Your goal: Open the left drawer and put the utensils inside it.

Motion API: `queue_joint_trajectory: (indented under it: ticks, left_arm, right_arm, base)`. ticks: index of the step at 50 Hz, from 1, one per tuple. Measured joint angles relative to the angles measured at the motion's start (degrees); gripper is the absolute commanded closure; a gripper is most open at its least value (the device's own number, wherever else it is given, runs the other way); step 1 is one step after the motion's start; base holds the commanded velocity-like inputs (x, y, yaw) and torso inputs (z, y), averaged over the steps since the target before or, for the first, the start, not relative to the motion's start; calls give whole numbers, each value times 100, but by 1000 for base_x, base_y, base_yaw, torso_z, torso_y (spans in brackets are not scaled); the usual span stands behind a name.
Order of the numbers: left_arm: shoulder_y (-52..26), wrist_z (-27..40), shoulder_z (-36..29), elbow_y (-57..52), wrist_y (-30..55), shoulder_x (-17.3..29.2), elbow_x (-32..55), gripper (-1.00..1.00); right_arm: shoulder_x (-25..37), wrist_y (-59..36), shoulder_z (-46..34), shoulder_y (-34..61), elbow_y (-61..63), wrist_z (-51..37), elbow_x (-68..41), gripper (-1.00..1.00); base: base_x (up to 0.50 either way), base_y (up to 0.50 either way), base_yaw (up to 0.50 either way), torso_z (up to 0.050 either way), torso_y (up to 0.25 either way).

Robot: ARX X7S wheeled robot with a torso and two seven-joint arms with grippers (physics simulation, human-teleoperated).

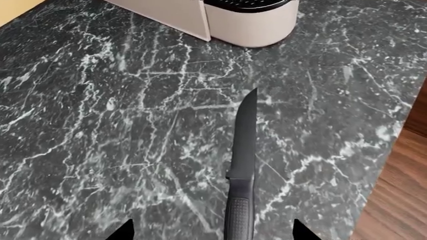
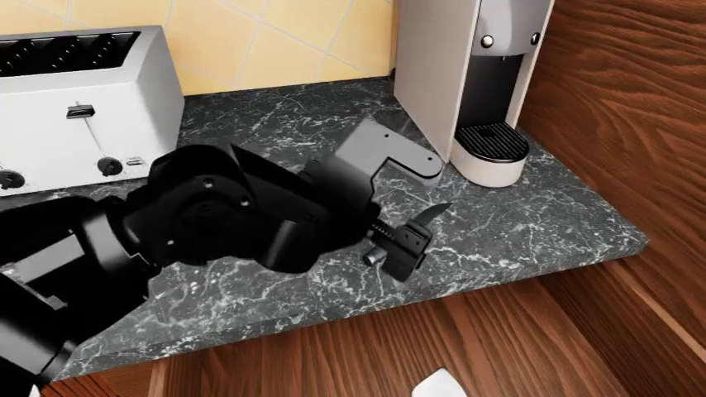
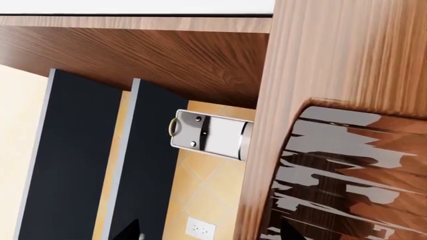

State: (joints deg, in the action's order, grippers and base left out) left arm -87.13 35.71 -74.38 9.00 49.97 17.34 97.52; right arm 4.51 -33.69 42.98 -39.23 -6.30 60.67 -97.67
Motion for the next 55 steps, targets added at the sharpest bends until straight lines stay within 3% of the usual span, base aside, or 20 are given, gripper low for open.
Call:
queue_joint_trajectory:
  ticks: [46,47,55]
  left_arm:
    - [640,-887,-364,593,-370,-273,-662,-100]
    - [645,-900,-361,600,-377,-276,-667,100]
    - [719,-1045,-354,622,-463,-306,-689,100]
  right_arm:
    - [73,66,-119,79,-167,34,32,-100]
    - [74,67,-120,78,-168,35,31,-100]
    - [85,79,-133,85,-199,48,33,-100]
  base:
    - [0,0,0,0,0]
    - [0,0,0,0,0]
    - [0,0,0,0,0]
